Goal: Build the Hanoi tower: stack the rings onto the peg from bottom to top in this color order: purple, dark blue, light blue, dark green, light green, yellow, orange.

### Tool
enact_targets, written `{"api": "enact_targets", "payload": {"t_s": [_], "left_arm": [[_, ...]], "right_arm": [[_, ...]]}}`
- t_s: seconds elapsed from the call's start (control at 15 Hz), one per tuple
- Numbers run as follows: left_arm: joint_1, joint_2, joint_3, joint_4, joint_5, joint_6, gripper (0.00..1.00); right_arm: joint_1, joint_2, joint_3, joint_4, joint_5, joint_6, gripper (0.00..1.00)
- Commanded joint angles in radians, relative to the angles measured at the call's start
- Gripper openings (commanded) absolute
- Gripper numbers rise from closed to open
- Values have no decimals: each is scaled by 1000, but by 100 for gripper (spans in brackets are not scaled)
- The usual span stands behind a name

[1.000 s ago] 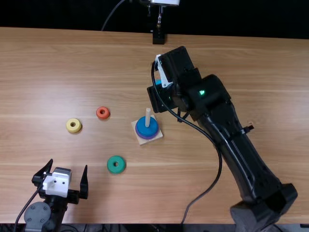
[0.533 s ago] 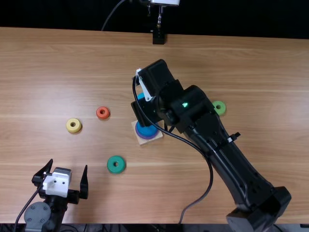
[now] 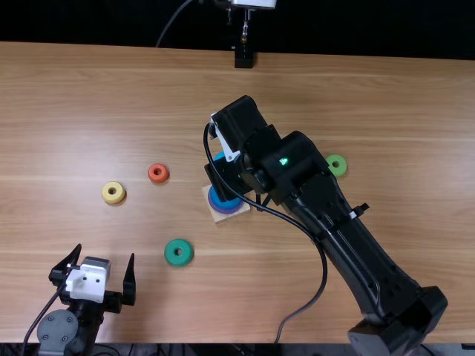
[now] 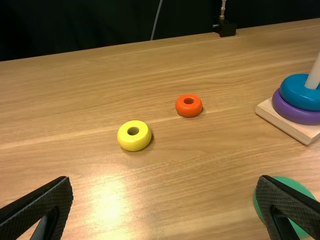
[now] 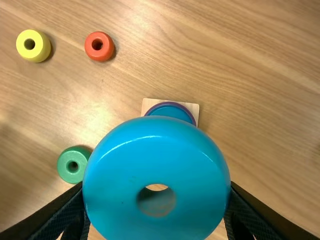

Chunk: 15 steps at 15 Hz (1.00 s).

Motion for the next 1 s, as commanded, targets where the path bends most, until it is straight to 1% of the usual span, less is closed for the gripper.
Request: {"api": "enact_targets", "payload": {"t_s": [0.0, 0.67, 0.93], "left_arm": [[11, -12, -105, -79, 15, 13, 100], [11, -12, -105, -79, 15, 13, 100], [11, -12, -105, -79, 15, 13, 100]], "right_arm": [[-3, -18, -13, 3, 12, -8, 0], [-6, 31, -1, 14, 10, -8, 0], [-6, 48, -1, 14, 7, -6, 0]]}}
